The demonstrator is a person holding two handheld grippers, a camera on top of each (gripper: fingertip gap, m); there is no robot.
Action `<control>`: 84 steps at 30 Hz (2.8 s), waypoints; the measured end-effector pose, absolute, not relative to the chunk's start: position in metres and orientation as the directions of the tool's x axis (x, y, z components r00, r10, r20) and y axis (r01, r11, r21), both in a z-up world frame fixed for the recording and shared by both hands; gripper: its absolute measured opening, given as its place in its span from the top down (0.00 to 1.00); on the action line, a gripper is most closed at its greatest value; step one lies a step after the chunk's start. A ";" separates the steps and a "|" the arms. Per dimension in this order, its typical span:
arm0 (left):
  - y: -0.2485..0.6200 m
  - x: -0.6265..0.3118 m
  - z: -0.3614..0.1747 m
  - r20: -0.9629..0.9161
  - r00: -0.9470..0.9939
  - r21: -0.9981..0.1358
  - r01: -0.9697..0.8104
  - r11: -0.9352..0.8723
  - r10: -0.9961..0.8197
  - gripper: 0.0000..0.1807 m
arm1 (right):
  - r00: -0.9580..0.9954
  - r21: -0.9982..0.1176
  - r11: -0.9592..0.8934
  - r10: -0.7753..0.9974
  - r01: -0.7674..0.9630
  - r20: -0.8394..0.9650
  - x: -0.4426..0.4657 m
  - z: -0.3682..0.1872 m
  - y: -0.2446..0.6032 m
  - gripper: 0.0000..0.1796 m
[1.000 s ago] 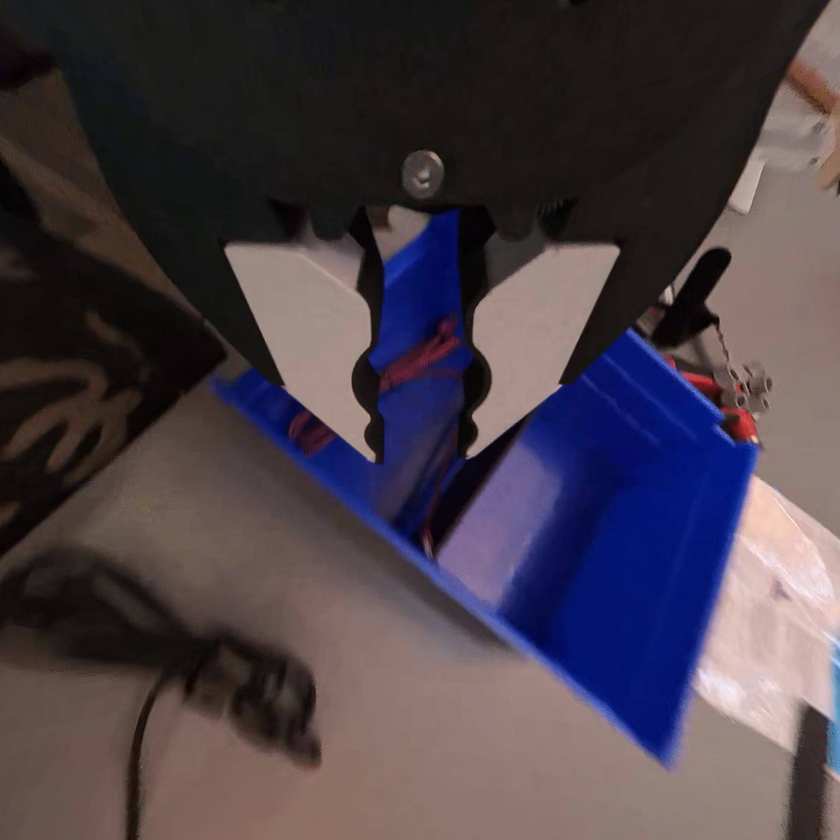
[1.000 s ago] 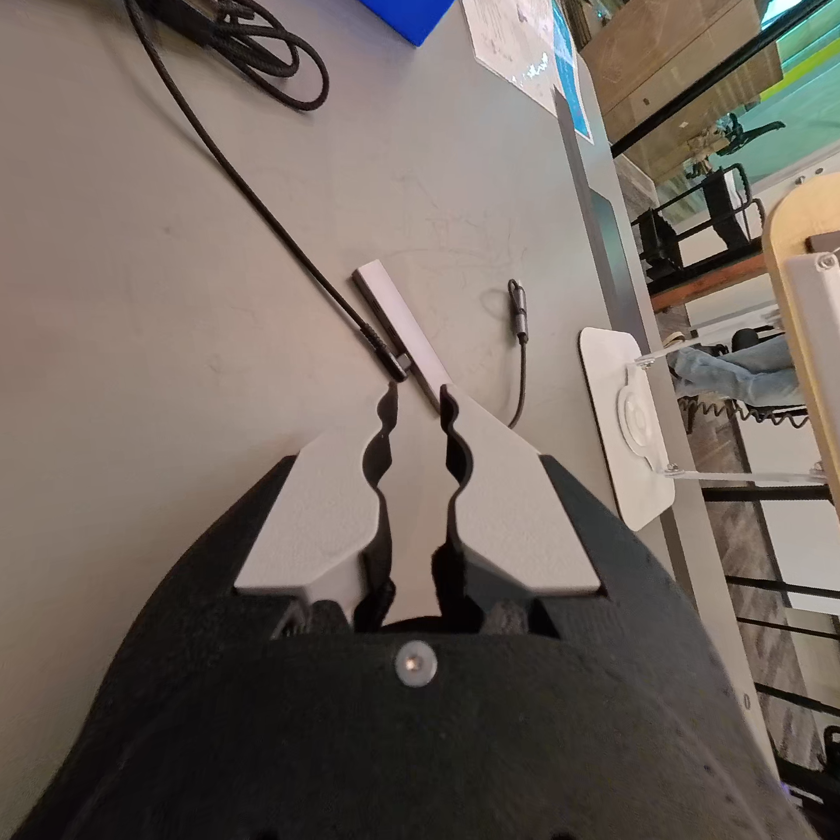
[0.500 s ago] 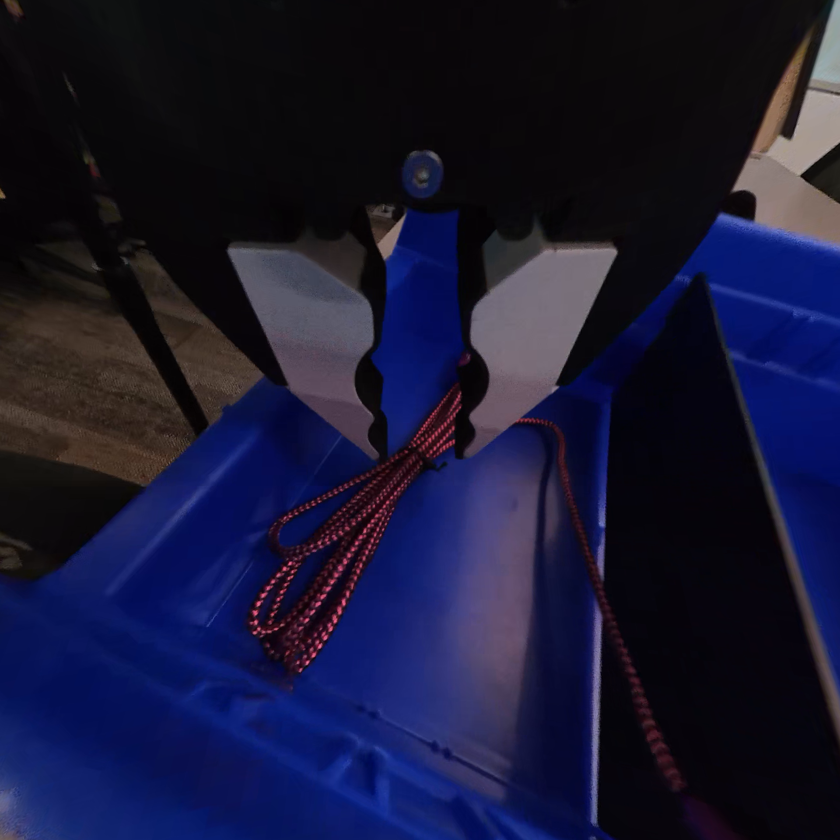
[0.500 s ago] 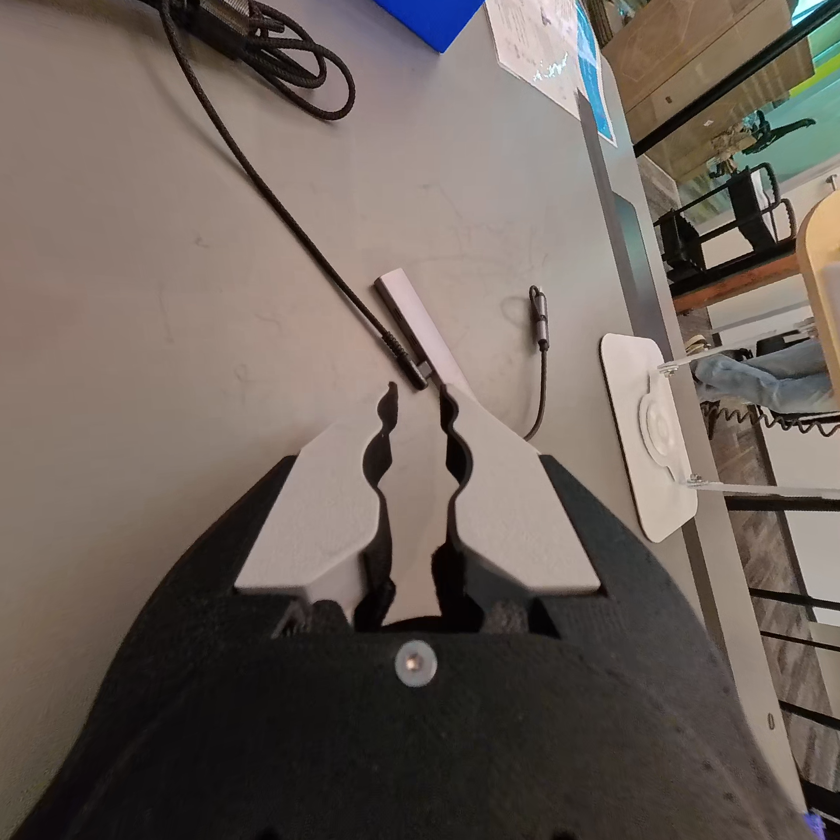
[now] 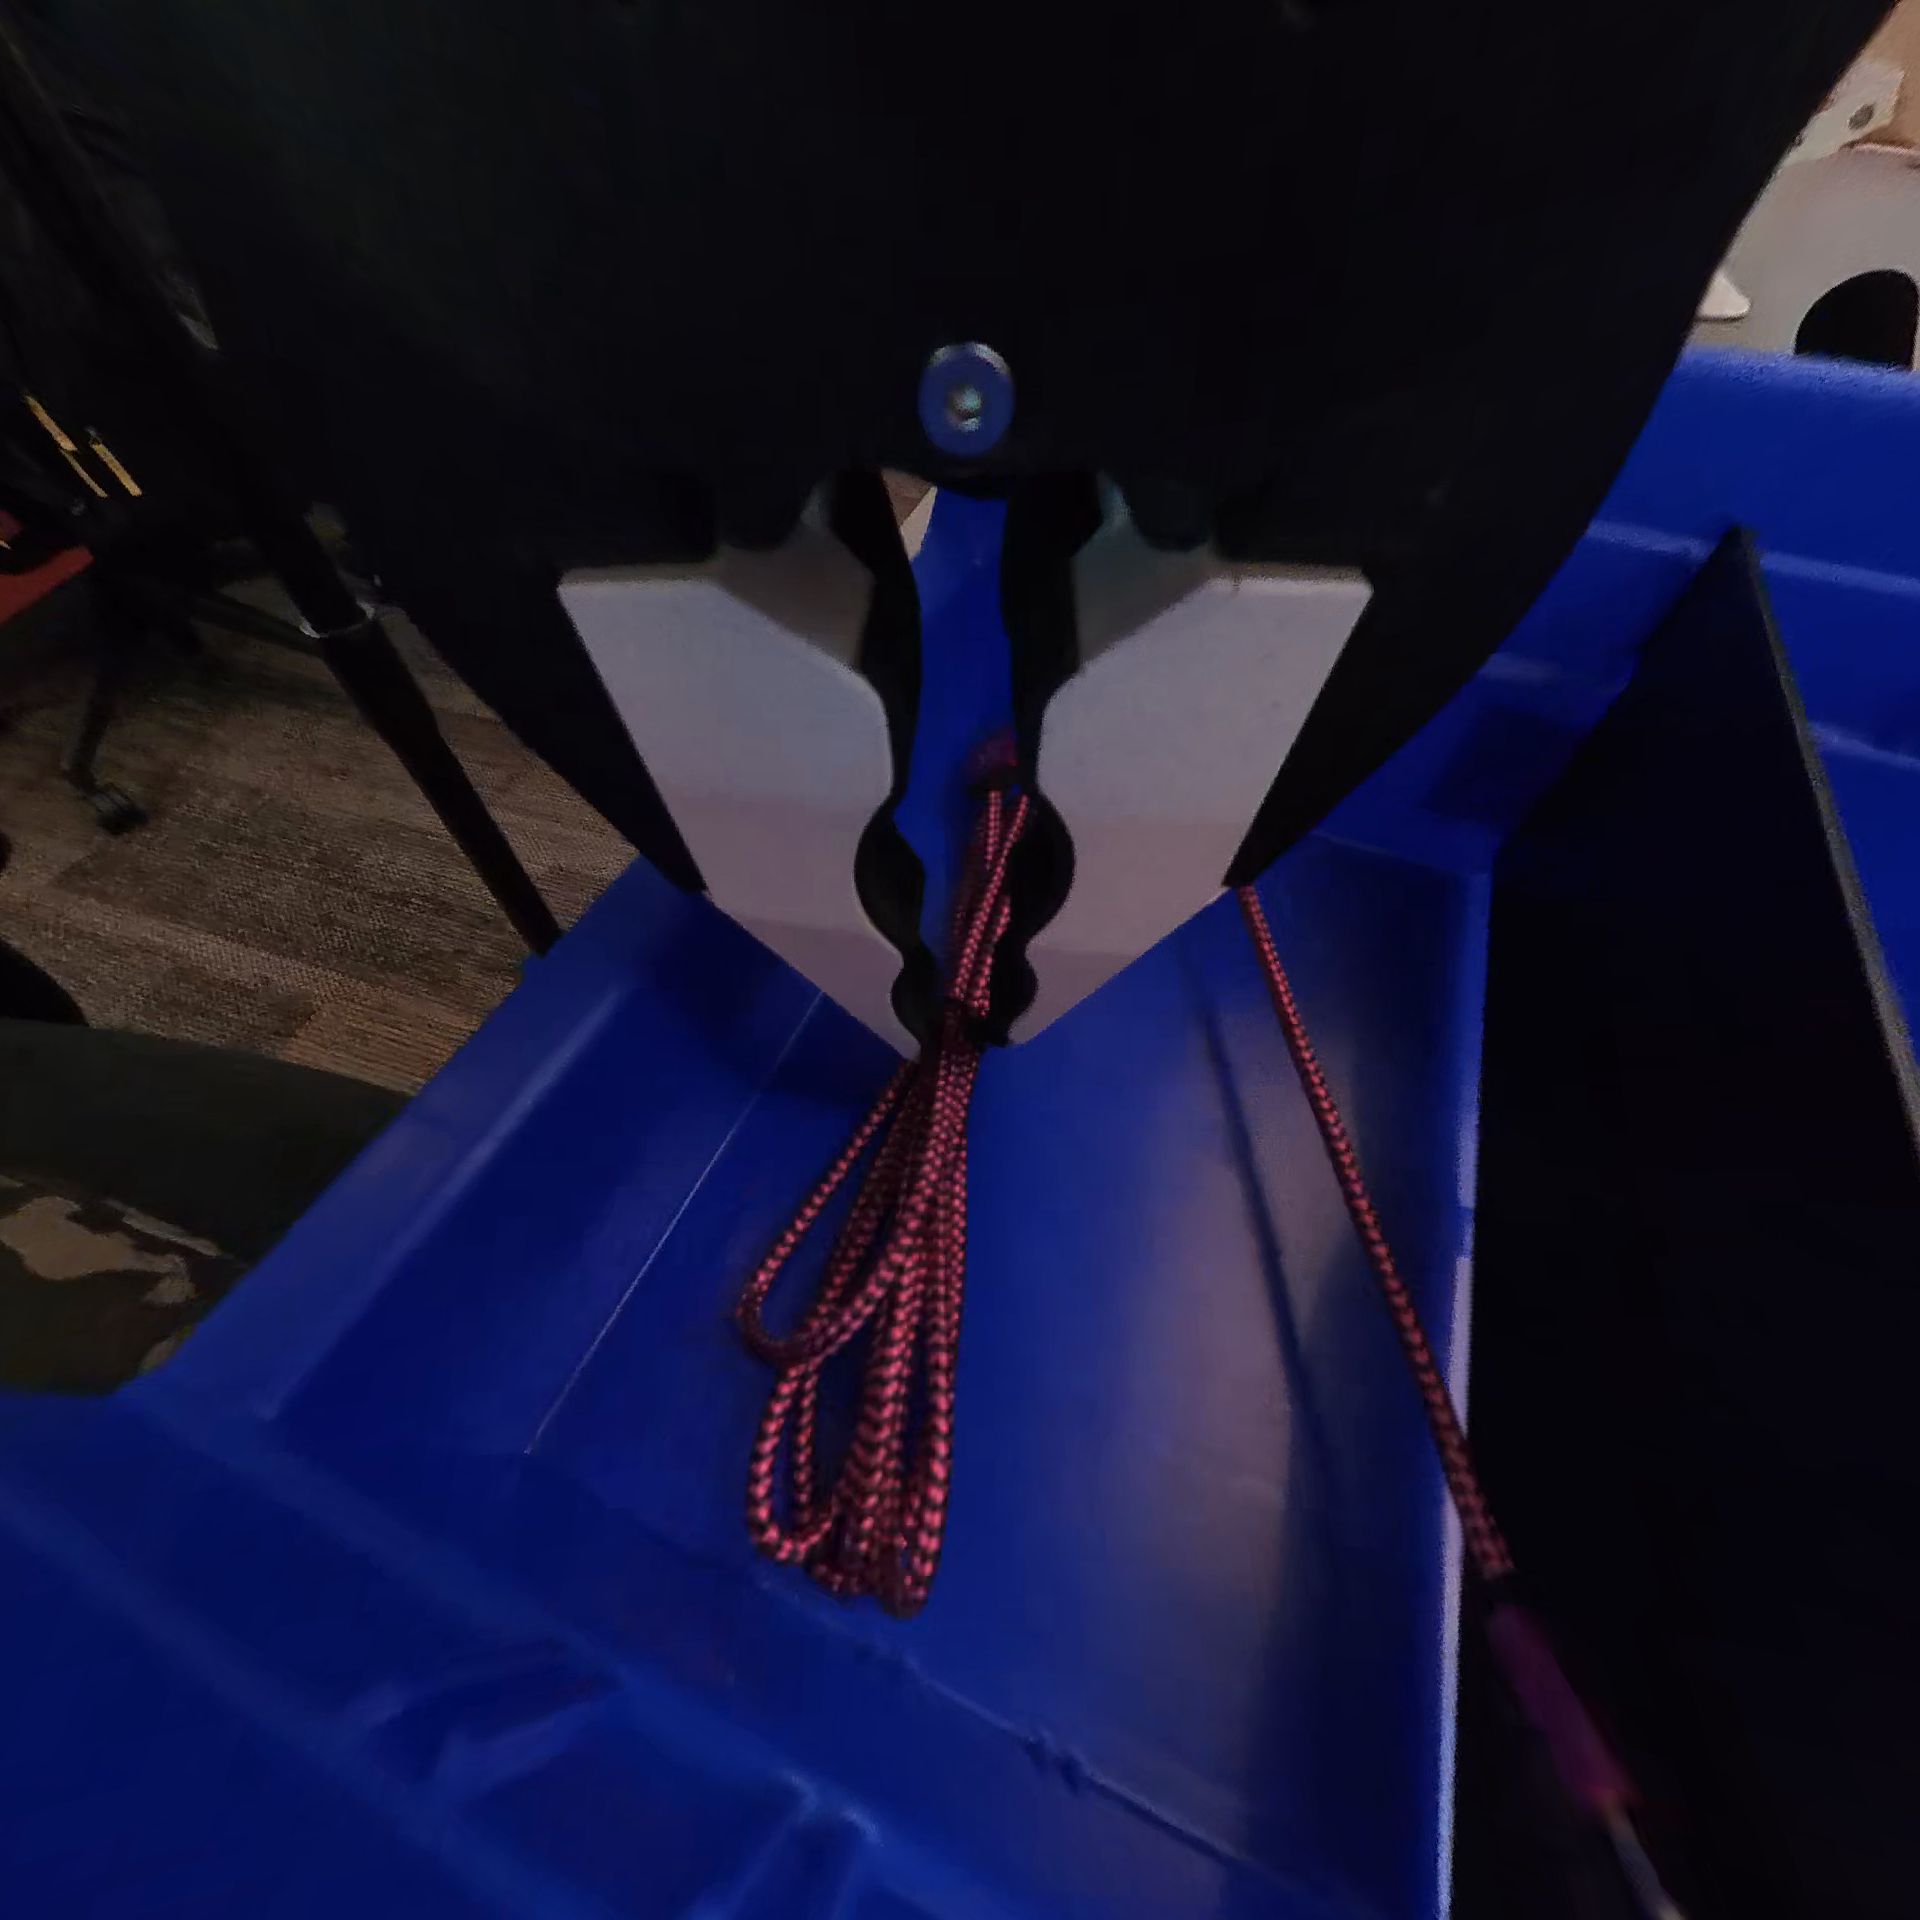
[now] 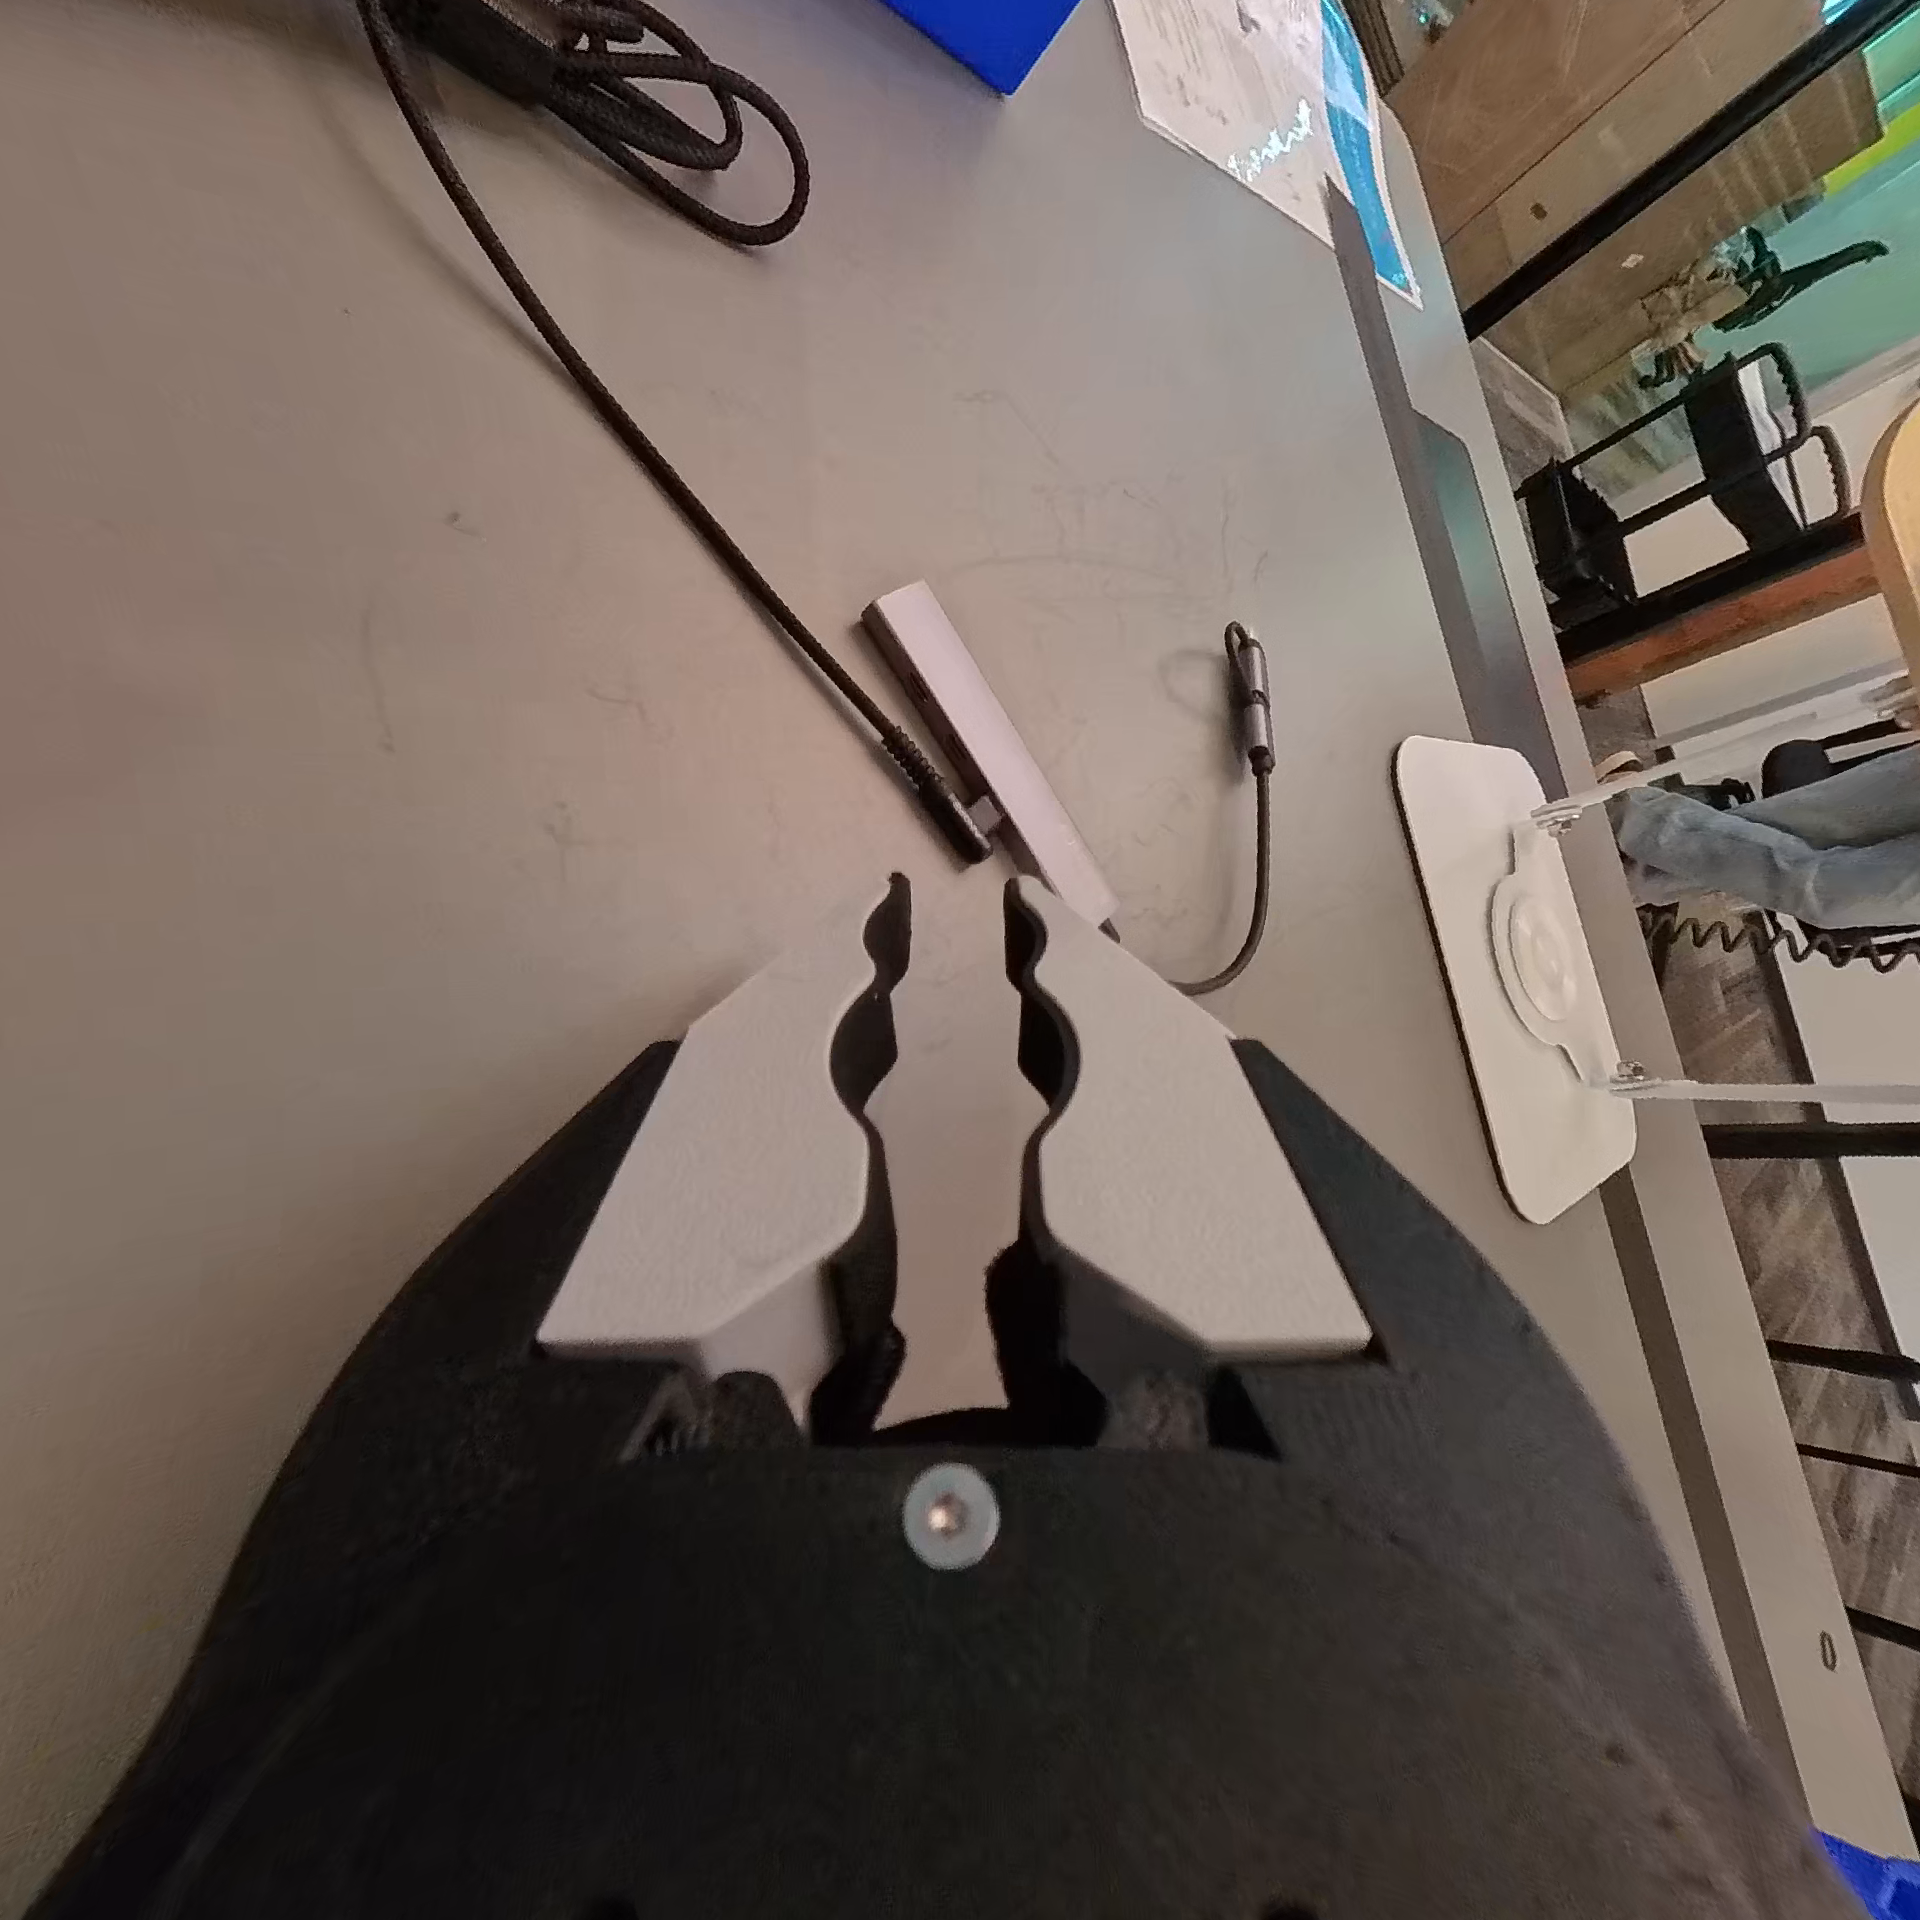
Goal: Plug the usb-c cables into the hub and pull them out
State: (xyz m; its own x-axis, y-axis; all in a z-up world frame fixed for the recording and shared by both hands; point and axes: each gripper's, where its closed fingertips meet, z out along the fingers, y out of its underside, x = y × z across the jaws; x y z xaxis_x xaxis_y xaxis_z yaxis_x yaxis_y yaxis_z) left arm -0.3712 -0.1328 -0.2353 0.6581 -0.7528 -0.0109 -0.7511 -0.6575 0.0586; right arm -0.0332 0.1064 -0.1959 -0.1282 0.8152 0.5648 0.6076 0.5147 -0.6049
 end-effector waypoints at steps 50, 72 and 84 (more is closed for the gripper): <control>0.036 -0.021 -0.097 -0.779 0.053 -0.244 -0.943 0.225 -0.624 0.97 | -0.304 -0.937 -0.345 0.899 -0.051 -0.315 -0.065 -0.065 0.079 0.74; 0.046 -0.028 -0.104 -0.394 0.482 -0.723 -0.688 -0.060 -0.783 0.81 | -0.314 -0.947 -0.309 0.911 -0.091 -0.267 -0.058 -0.058 0.096 1.00; 0.101 -0.027 -0.097 -0.188 0.794 -0.873 -0.404 -0.272 -0.578 0.63 | -0.242 -0.948 -0.263 0.946 -0.178 -0.217 -0.053 -0.046 0.093 1.00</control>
